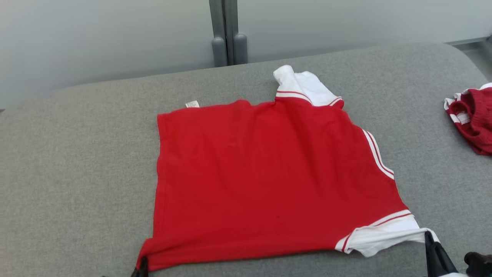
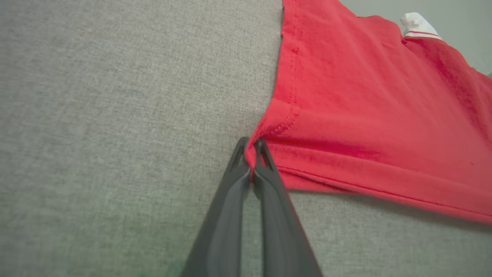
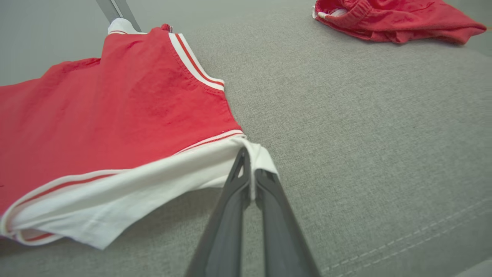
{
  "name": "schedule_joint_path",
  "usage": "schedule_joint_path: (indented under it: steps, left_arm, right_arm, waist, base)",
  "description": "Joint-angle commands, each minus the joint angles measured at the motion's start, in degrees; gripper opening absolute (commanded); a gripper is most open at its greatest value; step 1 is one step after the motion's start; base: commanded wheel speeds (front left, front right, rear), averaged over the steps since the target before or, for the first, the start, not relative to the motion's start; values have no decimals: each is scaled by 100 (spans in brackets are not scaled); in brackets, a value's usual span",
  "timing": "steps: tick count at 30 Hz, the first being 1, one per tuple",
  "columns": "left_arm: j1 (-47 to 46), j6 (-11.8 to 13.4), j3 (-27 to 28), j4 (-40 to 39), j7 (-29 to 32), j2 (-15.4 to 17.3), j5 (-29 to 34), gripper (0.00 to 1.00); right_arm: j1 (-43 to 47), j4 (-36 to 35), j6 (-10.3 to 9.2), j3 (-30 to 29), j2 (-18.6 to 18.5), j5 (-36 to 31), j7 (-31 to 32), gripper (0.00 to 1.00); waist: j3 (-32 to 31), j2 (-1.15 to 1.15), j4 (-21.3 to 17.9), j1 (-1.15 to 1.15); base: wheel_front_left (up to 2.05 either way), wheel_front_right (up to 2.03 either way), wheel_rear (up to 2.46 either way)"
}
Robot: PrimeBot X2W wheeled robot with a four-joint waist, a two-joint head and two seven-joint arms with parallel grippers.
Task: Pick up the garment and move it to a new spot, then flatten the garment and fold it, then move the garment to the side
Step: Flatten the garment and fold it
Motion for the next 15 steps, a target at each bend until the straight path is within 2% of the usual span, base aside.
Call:
schedule_joint_path:
  steps: [1, 8, 15]
  left_arm:
    - [229, 43, 31, -18, -29, 29, 39, 0]
    - [592, 41, -189, -328, -28, -67, 159, 0]
    - [15, 32, -458, -669, -27, -48, 66, 0]
  right_arm:
    - [180, -18, -42, -77, -82, 76, -33, 0]
    - [298, -352, -39, -199, -75, 298, -31, 0]
    - [-330, -570, -30, 45, -64, 361, -30, 0]
  waist:
    - [-302, 0, 44, 0]
    - [-390, 0, 87, 0]
    - [-177, 0, 106, 0]
  base:
    - [0, 0, 0]
    - [0, 0, 0]
    - [0, 0, 0]
